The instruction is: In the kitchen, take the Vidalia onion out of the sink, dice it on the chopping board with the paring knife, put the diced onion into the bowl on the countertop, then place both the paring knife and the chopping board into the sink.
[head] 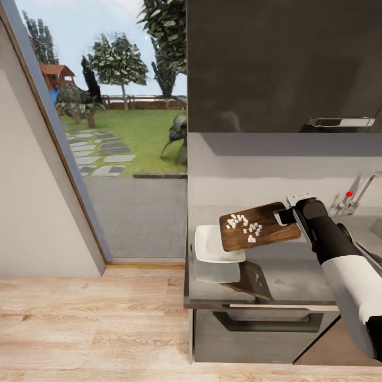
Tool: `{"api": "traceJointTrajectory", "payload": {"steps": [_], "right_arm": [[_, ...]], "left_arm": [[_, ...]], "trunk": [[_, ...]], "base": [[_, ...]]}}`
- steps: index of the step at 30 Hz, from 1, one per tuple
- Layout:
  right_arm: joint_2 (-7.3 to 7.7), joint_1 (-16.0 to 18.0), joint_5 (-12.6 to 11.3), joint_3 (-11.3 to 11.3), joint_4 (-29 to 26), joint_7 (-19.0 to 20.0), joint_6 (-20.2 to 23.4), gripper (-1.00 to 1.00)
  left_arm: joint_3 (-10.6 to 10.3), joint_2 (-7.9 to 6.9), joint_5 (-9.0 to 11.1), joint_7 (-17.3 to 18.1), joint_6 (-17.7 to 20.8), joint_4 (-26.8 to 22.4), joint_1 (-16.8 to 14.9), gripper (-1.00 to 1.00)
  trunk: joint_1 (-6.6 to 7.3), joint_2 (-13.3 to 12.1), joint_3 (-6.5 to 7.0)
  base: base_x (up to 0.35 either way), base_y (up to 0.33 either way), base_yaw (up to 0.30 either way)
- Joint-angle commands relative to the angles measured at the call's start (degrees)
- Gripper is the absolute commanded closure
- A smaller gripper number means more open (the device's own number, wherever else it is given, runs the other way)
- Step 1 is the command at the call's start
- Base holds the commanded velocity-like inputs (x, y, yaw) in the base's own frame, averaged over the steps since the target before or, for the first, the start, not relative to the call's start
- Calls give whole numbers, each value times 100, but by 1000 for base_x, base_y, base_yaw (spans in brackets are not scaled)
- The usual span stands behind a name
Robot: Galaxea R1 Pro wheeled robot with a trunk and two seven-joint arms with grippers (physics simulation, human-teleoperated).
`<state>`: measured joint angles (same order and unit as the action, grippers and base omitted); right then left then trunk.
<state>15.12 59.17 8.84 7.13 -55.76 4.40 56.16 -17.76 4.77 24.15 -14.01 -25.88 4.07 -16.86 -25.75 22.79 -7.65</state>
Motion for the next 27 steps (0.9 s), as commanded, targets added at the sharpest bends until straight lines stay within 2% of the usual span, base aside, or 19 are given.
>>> {"api": "traceJointTrajectory", "payload": {"steps": [1, 27], "right_arm": [[6, 7, 55, 16, -5, 49, 26, 100], [9, 50, 67, 16, -5, 45, 26, 100]], "left_arm": [[-50, 3, 29, -14, -31, 23, -11, -100], [-45, -1, 29, -17, -31, 23, -11, -100]], "trunk": [[-4, 13, -13], [-4, 13, -13]], "base": [[0, 0, 0], [0, 0, 0]]}}
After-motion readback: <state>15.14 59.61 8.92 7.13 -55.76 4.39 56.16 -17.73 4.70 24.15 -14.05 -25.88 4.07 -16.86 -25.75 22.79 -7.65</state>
